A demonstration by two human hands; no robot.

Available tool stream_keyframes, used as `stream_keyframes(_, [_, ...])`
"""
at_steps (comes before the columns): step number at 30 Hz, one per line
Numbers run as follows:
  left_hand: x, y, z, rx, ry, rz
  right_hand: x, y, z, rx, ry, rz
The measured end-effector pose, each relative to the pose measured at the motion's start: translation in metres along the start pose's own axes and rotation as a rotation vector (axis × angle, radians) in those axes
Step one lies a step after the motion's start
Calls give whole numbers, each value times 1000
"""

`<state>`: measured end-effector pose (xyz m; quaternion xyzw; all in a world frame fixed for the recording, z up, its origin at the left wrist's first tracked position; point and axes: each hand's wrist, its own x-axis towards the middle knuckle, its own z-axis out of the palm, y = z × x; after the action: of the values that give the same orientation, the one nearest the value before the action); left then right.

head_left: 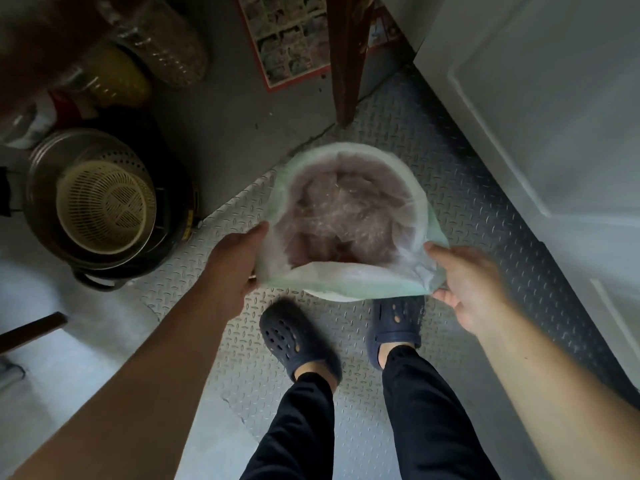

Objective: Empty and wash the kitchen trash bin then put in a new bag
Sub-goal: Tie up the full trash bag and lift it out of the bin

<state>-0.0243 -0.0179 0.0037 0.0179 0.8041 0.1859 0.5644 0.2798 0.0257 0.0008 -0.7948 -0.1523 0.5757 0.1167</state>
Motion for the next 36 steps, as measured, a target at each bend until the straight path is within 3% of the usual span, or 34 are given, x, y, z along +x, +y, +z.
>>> stream_keyframes(3, [5, 36, 3, 259, 90, 177, 14, -23, 5, -142, -19, -44])
stream_keyframes(5, [11, 62, 11, 327, 73, 239, 28, -41, 11, -77, -53, 11])
stream_keyframes(8, [26, 89, 22, 274, -11, 208, 48, -66, 25, 20, -170, 117])
stream_keyframes(11, [39, 100, 31, 222, -46, 147, 63, -76, 38, 0, -250, 89])
stream_keyframes(17, [48, 110, 52, 142, 8, 85, 71, -79, 42, 4, -222, 94])
stream_keyframes(23, [59, 112, 65, 220, -15, 173, 72, -86, 43, -12, -197, 51])
stream_keyframes(30, [50, 115, 77, 274, 82, 365, 65, -95, 50, -51, -111, -165])
stream_keyframes(36, [51, 119, 81, 460, 187, 518, 70, -98, 52, -140, 17, -372])
